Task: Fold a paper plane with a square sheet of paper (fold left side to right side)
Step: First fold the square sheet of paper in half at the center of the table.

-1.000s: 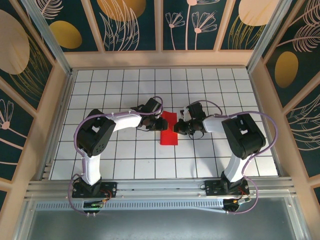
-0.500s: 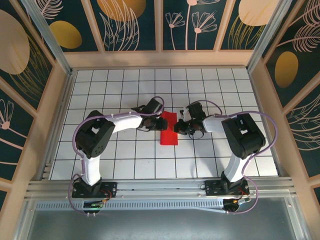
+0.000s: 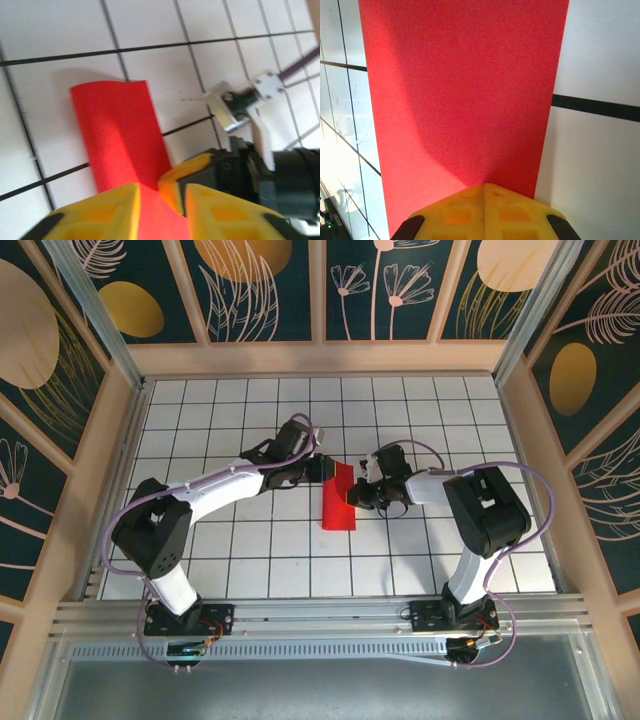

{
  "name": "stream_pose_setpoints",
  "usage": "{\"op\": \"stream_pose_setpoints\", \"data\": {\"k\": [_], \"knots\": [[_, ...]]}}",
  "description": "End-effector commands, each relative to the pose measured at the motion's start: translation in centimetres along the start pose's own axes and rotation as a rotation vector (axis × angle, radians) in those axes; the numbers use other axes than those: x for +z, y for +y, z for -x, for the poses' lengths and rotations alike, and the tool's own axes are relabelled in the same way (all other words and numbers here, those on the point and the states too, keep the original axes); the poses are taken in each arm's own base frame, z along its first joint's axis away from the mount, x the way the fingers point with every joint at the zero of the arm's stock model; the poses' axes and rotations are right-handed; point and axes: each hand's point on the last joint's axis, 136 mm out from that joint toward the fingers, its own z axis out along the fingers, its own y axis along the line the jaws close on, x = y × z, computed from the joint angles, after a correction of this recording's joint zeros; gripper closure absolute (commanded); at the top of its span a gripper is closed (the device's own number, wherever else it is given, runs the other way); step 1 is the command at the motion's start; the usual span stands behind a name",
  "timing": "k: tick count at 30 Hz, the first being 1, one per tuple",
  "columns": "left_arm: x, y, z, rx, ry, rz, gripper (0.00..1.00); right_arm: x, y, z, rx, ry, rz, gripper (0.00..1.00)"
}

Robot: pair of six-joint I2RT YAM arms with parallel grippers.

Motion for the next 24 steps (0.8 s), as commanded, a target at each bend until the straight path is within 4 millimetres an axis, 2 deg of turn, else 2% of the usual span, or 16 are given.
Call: {"op": "stream_pose_setpoints", "data": {"k": [1, 11, 24], "knots": [[1.4, -1.0, -1.9, -0.009, 0.076, -0.109, 0.78, 1.1, -4.7, -3.1, 0.061, 0.085, -0.16, 1.0], [4.6, 1.9, -4.8, -0.045, 0.148, -0.063, 0.99, 1.1, -4.9, -3.2, 0.061, 0.089, -0.17, 1.0], [5.8, 5.0, -6.9, -0.052, 0.169, 0.023, 1.0, 1.2, -5.5, -3.6, 0.061, 0.101, -0.193, 1.0]]}}
